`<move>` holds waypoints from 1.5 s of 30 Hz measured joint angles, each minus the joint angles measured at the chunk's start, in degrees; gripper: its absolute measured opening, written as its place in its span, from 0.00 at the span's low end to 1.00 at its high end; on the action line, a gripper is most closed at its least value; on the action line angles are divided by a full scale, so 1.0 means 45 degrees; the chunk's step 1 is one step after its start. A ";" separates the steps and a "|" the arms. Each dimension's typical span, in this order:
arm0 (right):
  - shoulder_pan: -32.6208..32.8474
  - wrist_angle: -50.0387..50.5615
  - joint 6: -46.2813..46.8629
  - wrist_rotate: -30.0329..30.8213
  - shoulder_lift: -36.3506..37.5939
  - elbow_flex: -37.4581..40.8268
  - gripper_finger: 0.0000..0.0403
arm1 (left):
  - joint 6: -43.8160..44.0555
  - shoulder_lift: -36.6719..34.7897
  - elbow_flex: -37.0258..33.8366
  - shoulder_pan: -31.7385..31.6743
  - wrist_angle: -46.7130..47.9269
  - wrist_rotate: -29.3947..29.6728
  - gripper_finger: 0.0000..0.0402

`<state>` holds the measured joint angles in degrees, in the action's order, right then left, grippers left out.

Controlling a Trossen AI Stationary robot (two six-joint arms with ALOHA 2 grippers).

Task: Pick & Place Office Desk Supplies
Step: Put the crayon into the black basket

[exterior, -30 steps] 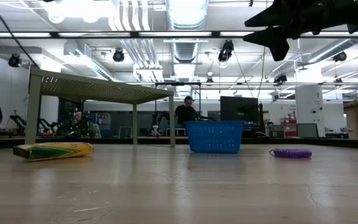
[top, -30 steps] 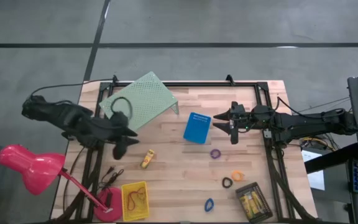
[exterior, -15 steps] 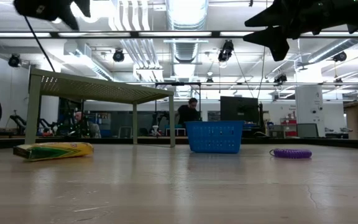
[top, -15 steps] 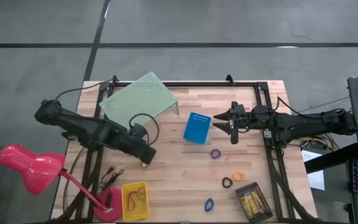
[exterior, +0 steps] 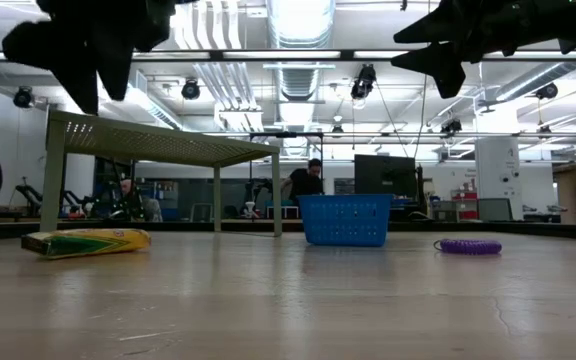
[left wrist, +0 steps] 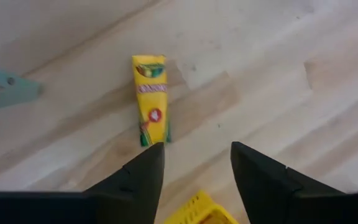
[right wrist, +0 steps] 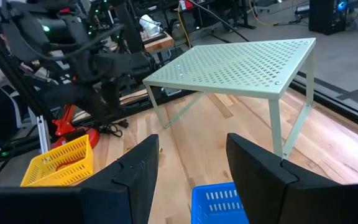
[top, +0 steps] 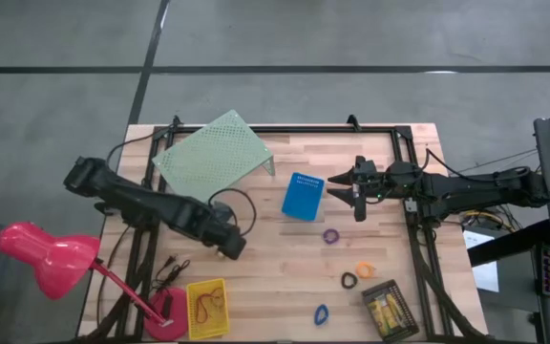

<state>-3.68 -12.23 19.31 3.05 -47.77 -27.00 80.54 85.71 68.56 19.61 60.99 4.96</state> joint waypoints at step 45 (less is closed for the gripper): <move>0.0000 0.0000 0.0002 0.0000 0.0000 0.0000 0.45 | 0.1756 0.0073 -0.5174 -0.0319 -0.6061 -0.1216 0.38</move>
<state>-3.68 -12.23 19.32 3.05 -47.77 -27.00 88.44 86.04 45.28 18.17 33.72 -0.51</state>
